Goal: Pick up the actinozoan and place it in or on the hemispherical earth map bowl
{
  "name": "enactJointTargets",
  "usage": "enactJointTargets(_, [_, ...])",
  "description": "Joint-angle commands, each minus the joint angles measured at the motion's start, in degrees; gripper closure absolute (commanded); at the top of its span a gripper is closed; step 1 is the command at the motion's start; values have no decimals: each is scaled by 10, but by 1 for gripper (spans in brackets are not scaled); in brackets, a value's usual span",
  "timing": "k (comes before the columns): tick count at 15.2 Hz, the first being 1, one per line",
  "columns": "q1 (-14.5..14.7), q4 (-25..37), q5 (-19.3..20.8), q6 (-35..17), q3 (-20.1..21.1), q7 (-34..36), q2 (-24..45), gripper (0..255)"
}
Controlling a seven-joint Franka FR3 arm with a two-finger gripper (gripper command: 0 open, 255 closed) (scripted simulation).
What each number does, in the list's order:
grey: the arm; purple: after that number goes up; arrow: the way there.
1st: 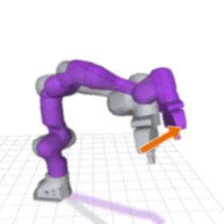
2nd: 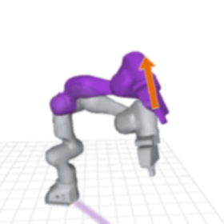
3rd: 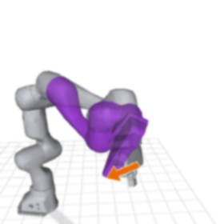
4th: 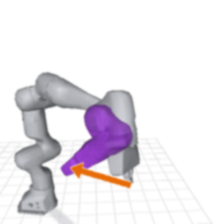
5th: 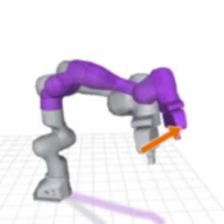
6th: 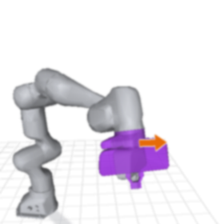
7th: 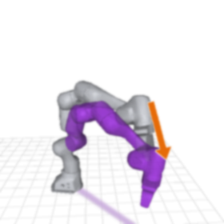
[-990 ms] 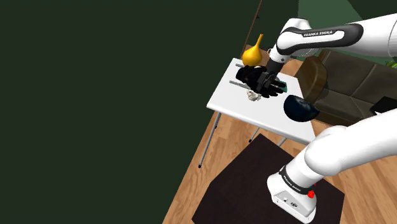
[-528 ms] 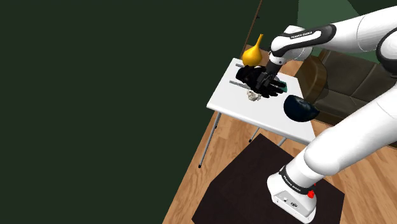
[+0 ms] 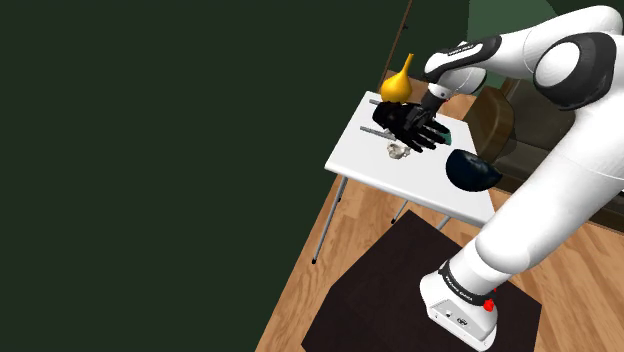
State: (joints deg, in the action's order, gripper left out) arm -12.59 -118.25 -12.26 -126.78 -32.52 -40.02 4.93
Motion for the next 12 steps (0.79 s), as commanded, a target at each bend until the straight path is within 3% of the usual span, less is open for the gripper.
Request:
enactJointTargets(1, [-12, 30, -34, -4, -1, -29, 63, 0])
enactJointTargets(12, [-22, 15, -67, -49, 15, -49, 100, 0])
